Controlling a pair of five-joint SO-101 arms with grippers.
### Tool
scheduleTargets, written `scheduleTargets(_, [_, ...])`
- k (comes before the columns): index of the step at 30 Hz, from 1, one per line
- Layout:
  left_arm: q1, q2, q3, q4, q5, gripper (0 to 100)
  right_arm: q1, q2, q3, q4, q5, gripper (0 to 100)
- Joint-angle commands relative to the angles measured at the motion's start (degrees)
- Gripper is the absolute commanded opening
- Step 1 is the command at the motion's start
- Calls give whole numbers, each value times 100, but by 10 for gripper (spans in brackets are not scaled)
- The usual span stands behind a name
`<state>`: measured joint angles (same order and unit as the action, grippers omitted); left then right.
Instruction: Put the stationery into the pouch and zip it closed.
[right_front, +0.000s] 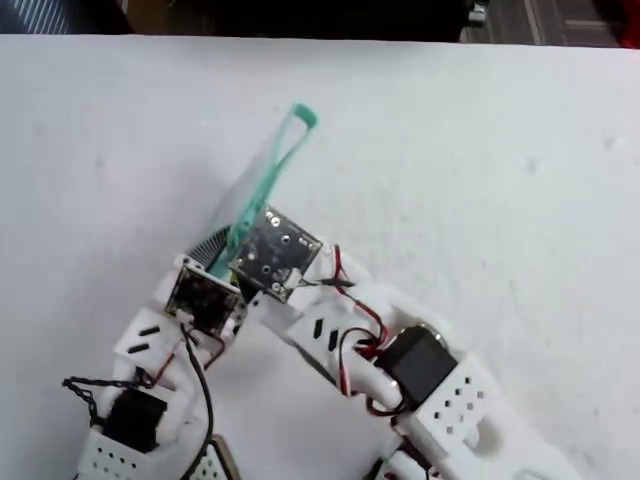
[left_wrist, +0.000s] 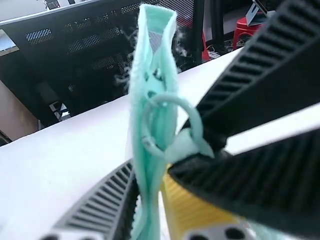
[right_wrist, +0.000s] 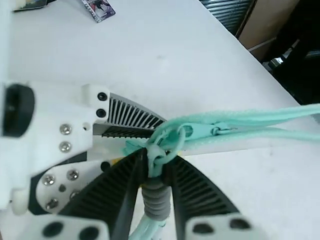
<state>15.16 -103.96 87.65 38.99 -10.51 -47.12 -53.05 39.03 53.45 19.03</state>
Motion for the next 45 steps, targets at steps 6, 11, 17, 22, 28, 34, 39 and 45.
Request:
scheduleTargets(6, [813,-48,-1187,791,70,24,365,-409,-1802,558,35,17])
scheduleTargets(11, [1727,-48,-1538,1310,70,24,374,-84,-2462,1103,79,17])
scheduleTargets(17, [1789,-48,-1442,1292,70,24,391,251,-2462,1147,79,17])
scheduleTargets(22, [1534,-48,-1284,1301,132,91,400,268,-2488,1402,70,17])
scheduleTargets(28, [796,-48,-1512,1284,1996,247,382,268,-2497,1701,79,17])
scheduleTargets(34, [1288,-48,-1275,1160,1213,219,365,224,-2637,1833,79,17])
scheduleTargets(39, [1499,-48,-1090,897,404,33,462,171,-3165,2079,114,17])
scheduleTargets(45, [1543,-48,-1090,958,316,22,620,268,-3024,2044,580,17])
